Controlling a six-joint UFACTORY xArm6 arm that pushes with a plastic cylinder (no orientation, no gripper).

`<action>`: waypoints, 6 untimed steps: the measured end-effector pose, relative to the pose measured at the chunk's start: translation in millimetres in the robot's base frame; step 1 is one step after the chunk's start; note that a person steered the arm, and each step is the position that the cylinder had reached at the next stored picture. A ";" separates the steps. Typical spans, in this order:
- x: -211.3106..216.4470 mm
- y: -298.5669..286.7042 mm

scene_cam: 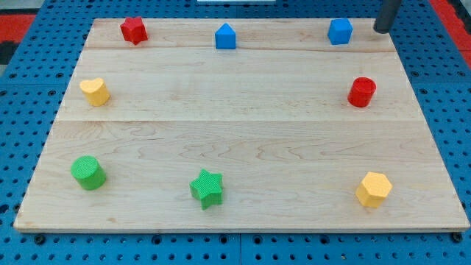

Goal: Drag the blue cube towards the top center

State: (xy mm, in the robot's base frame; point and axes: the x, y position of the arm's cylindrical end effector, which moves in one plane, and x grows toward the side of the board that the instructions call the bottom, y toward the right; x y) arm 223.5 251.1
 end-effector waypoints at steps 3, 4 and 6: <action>19.7 -108.2; 2.9 -102.8; 6.5 -221.4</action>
